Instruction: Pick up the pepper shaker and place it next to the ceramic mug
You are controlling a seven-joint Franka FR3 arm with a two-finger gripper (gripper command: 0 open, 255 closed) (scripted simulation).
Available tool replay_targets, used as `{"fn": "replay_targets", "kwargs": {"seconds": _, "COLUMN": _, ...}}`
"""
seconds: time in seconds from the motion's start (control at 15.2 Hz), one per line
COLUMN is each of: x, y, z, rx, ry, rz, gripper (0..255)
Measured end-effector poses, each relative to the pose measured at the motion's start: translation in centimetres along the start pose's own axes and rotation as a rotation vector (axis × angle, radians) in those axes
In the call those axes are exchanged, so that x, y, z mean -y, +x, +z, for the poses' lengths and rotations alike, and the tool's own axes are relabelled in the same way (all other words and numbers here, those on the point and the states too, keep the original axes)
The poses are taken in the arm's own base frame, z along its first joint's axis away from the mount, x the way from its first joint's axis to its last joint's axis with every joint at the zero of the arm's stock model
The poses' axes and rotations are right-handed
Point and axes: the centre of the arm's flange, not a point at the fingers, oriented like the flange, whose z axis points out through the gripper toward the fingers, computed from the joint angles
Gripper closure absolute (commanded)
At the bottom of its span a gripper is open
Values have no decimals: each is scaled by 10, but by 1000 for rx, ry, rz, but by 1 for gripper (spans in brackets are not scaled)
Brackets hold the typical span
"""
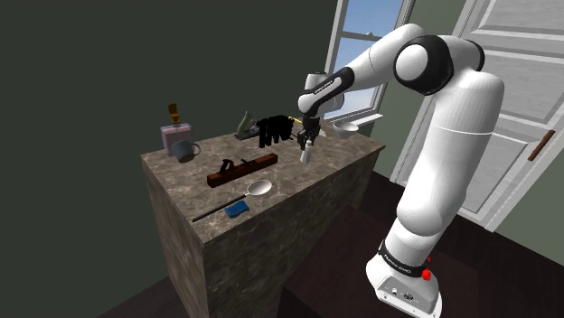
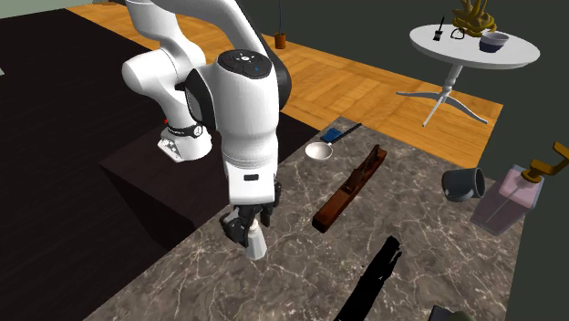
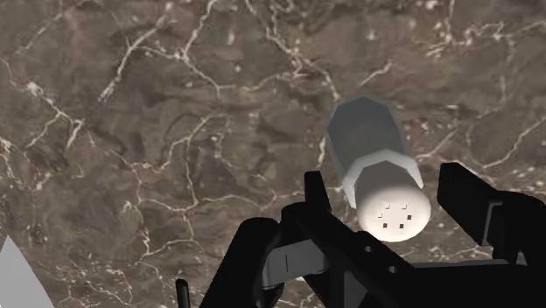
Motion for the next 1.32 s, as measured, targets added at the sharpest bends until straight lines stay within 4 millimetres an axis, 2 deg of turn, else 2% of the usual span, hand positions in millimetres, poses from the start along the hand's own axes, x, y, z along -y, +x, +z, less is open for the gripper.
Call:
{"fn": "replay_targets", "kwargs": {"seconds": 0.66, "x": -1, "y": 0, "z": -3, "rx": 0, "ry": 0, "rz": 0, "gripper": 255}}
{"fn": "replay_targets", "kwargs": {"seconds": 1.32, "x": -7, "y": 1, "z": -52, "rx": 0, "ry": 0, "rz": 0, "gripper": 255}}
